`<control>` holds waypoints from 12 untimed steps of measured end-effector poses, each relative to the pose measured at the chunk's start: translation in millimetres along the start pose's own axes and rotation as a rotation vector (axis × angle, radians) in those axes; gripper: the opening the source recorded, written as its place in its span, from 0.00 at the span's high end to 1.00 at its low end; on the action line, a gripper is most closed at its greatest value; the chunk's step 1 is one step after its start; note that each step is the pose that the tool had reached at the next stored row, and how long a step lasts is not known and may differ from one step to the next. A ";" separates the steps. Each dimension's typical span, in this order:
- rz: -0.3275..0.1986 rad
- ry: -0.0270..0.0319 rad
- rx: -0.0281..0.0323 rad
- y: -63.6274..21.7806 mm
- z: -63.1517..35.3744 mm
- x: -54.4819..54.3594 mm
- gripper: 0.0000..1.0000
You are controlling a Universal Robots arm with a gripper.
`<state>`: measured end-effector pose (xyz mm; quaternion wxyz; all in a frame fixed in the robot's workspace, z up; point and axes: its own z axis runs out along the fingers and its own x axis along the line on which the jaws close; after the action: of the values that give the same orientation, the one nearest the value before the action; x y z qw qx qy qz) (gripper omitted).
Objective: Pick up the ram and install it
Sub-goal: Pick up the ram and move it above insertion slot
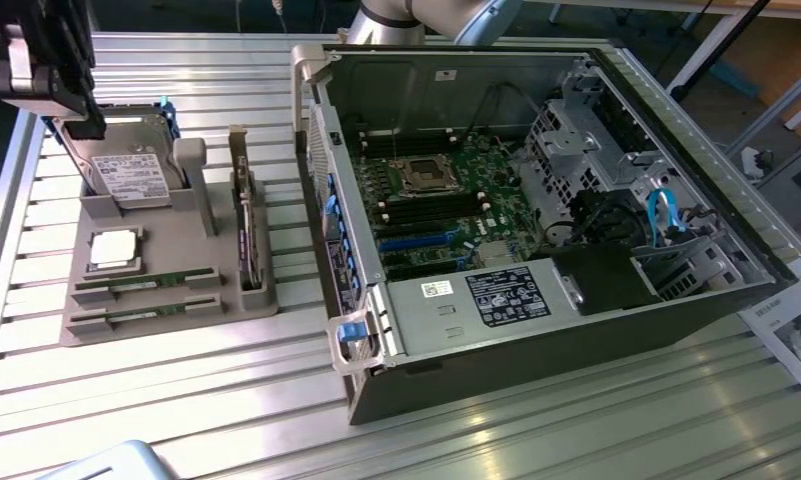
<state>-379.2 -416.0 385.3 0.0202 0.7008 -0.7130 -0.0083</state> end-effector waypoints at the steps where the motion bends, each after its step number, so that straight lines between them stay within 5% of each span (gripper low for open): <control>1: -0.002 0.0001 0.0000 0.0 0.0 0.0 0.90; 12: -0.003 0.0002 0.0000 0.0 0.0 0.0 0.90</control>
<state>-379.2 -416.0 385.3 0.0203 0.7018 -0.7121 -0.0083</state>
